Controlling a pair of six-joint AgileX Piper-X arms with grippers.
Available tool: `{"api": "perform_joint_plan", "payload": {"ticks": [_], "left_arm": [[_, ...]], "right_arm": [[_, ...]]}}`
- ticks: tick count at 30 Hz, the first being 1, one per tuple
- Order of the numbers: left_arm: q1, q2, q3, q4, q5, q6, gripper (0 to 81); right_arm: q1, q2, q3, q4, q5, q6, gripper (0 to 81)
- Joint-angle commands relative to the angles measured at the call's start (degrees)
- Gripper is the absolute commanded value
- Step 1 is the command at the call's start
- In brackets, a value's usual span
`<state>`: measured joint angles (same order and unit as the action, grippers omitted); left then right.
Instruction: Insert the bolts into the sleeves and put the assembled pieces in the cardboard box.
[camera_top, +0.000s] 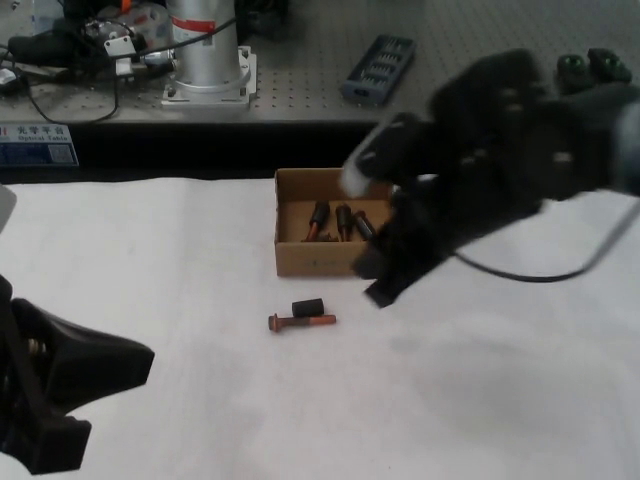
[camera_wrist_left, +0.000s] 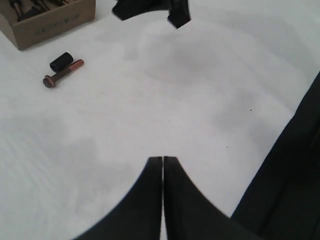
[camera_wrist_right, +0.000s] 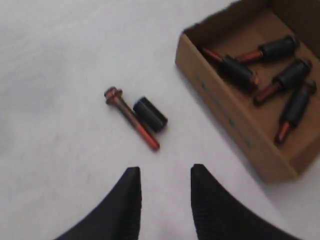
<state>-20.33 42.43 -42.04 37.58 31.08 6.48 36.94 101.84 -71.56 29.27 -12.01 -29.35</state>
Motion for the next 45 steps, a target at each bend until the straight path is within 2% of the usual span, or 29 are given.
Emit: {"api": "perform_joint_plan", "payload": {"ticks": [1,3,8,15,26,33,45], "left_arm": [[0.1,-0.3,-0.1,-2.0,0.5,-0.6,0.6],[0.1,-0.3,-0.1,-2.6,0.5,-0.6,0.6],[0.1,-0.3,-0.1,-3.0,0.5,0.4,0.6],[0.1,-0.3,-0.1,-3.0,0.5,0.4,0.6],[0.1,-0.3,1.4,-3.0,0.0,0.2,0.6],[0.1,-0.3,1.6,-2.5,0.0,0.2,0.6],[0.1,-0.3,1.6,-3.4,0.0,0.4,0.6]], "right_arm": [[2.6,4.4,-4.3,-0.1,3.0,-8.0,25.6],[3.9,7.4,-6.4,0.0,5.2,-12.9,25.6],[4.8,12.1,-8.7,-0.4,5.4,-21.4,25.6],[5.3,12.5,-8.8,-1.0,5.4,-31.6,25.6],[9.2,13.0,-8.8,-4.0,3.7,-32.0,25.6],[9.2,15.9,-8.8,-4.5,7.1,-32.5,25.6],[8.5,18.3,-8.8,-8.6,7.4,-33.8,25.6]]}}
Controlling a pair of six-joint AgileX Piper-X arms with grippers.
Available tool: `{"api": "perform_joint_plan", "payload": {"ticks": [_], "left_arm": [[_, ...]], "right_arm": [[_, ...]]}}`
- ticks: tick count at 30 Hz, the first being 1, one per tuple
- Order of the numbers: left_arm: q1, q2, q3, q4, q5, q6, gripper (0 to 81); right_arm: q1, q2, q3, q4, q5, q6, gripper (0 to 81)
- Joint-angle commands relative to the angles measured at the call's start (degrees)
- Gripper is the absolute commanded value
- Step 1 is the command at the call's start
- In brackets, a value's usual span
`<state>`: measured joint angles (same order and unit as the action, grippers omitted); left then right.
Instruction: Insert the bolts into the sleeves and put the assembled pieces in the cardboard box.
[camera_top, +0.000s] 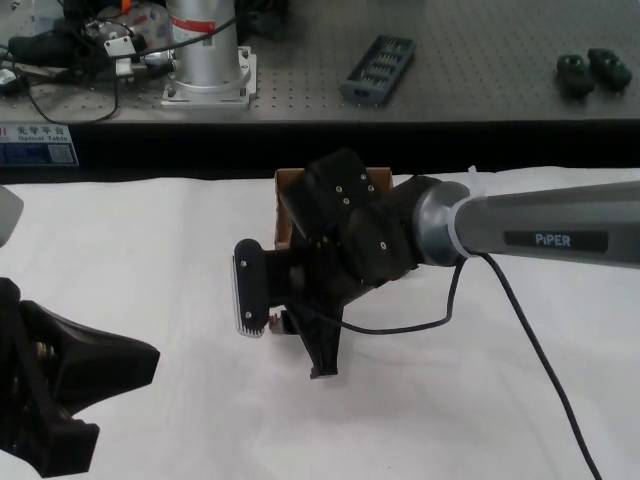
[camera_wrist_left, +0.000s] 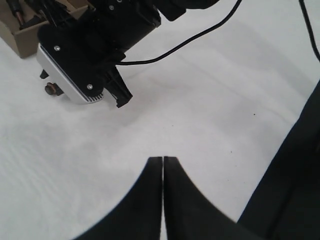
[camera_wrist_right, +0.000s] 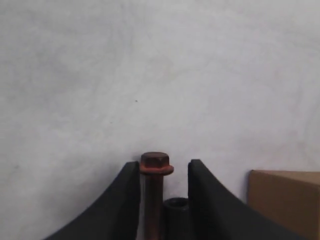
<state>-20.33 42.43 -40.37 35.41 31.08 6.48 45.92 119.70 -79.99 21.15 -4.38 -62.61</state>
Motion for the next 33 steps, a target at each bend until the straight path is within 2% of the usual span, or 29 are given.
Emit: {"api": "perform_joint_plan", "payload": {"ticks": [1,12,20,33], "left_arm": [[0.1,-0.3,-0.1,-1.5,0.0,0.4,0.6],[0.1,-0.3,-0.1,-4.8,-1.0,0.4,0.6],[0.1,-0.3,-0.1,-6.0,-3.5,0.4,0.6],[0.1,-0.3,-0.1,-6.0,-6.9,0.4,0.6]], "right_arm": [[-0.6,0.7,-0.4,-0.5,-0.2,-0.5,25.6],[-2.6,1.6,-0.4,-0.9,-1.0,-0.5,25.6],[-3.1,1.6,-0.4,-0.9,-2.5,-0.5,16.8],[-3.1,3.2,-1.1,0.4,-3.9,0.4,16.9]]}}
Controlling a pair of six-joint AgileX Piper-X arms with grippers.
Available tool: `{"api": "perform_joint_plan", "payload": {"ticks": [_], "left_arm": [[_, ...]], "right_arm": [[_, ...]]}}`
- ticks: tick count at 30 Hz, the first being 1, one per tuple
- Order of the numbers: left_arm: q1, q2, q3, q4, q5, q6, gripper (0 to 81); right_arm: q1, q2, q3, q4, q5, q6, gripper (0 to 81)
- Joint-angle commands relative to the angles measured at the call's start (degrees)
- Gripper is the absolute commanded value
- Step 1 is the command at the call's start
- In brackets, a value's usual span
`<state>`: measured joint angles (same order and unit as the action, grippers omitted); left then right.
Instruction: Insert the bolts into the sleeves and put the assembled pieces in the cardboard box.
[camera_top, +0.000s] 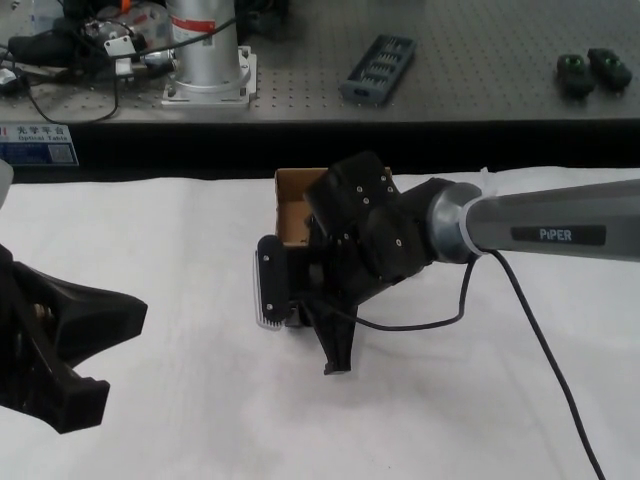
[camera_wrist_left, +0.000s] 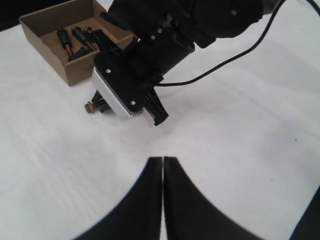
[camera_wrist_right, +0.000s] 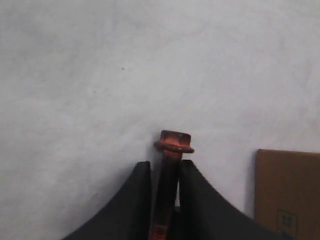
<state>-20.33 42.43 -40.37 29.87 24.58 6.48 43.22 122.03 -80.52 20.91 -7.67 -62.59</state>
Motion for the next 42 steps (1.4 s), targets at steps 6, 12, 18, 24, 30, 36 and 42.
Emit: {"api": "perform_joint_plan", "payload": {"ticks": [6,12,18,24,30,36,42], "left_arm": [[0.1,-0.3,-0.1,-0.4,-0.4,0.4,0.6],[0.1,-0.3,-0.1,0.0,-0.4,0.4,0.6],[0.1,-0.3,-0.1,0.0,-0.4,0.4,0.6],[0.1,-0.3,-0.1,0.0,-0.4,0.4,0.6],[0.1,-0.3,-0.1,0.1,-0.4,0.4,0.6],[0.1,-0.3,-0.1,0.1,-0.4,0.4,0.6],[0.1,-0.3,-0.1,0.1,-0.4,0.4,0.6]], "right_arm": [[-0.4,2.9,-3.3,2.9,-0.6,1.3,16.9],[-0.4,5.2,-7.3,5.5,-0.6,1.3,16.9],[-0.4,5.3,-9.4,12.9,-0.6,2.6,16.9],[-0.4,5.2,-9.9,13.6,3.0,2.6,7.1],[0.4,3.9,-12.4,15.8,3.2,5.1,2.7],[2.0,-3.1,-12.5,20.4,1.5,11.9,2.7],[2.7,-13.0,-12.5,32.4,-0.2,18.4,2.7]]}}
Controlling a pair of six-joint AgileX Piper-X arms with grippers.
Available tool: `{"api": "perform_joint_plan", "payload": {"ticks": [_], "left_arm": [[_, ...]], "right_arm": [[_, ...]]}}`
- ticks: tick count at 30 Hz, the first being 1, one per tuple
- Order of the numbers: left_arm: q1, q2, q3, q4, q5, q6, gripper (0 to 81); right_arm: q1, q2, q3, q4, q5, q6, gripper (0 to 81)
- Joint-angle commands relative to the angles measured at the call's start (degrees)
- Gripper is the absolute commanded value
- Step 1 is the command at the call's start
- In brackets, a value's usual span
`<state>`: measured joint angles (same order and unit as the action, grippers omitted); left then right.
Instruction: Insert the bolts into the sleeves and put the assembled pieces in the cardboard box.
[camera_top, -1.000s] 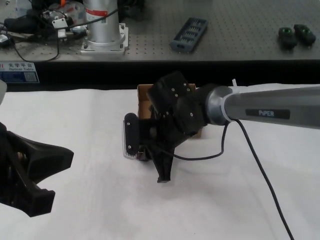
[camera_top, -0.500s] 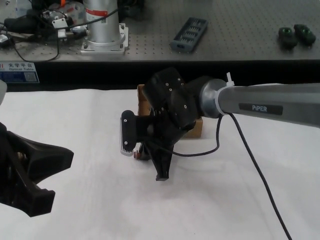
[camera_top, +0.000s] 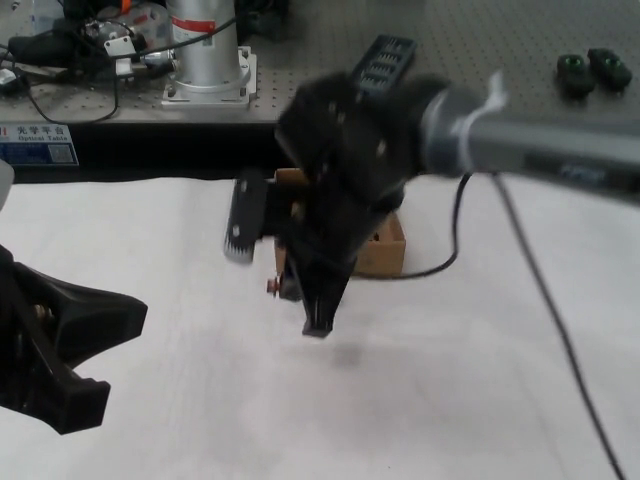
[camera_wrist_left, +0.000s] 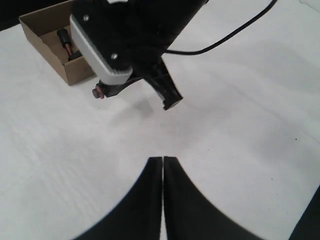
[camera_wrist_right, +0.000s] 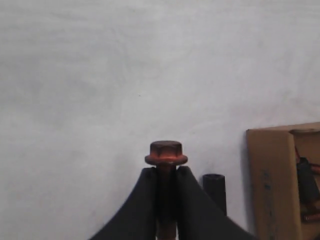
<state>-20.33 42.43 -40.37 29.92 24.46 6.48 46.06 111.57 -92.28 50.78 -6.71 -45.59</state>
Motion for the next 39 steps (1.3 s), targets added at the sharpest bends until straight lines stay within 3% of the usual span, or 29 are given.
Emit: {"api": "perform_joint_plan", "payload": {"ticks": [1,7,9,14,16,21,30,39], "left_arm": [[0.1,-0.3,-0.1,-0.2,-0.3,0.4,0.6],[0.1,1.0,-0.1,-5.5,-0.3,1.7,0.1],[0.1,3.0,-0.1,-8.3,-0.2,3.4,3.7],[-0.9,12.3,-2.2,-9.5,0.1,8.1,29.0],[-1.9,16.5,-3.6,-9.5,0.0,9.9,35.4],[-5.3,27.9,-8.5,-9.5,-2.9,20.3,29.9],[-9.2,47.3,-20.8,-9.5,-10.5,41.1,29.6],[-9.2,61.9,-32.4,-9.5,-10.5,46.8,29.6]], "right_arm": [[-0.2,-4.3,-0.7,4.3,-1.6,2.4,2.7],[-0.7,-12.8,-0.5,12.9,-2.5,7.5,2.7],[-1.1,-15.0,-0.5,16.0,-2.5,7.5,2.7],[-3.0,-20.0,1.9,20.1,-2.5,7.5,2.7],[-4.3,-22.7,5.0,19.9,-2.5,7.5,2.7],[-8.6,-32.0,16.6,19.9,-2.5,7.5,2.7],[-14.8,-49.9,34.3,17.1,-2.5,13.8,2.7],[-16.0,-59.7,41.6,16.6,-2.5,16.5,2.7]]}}
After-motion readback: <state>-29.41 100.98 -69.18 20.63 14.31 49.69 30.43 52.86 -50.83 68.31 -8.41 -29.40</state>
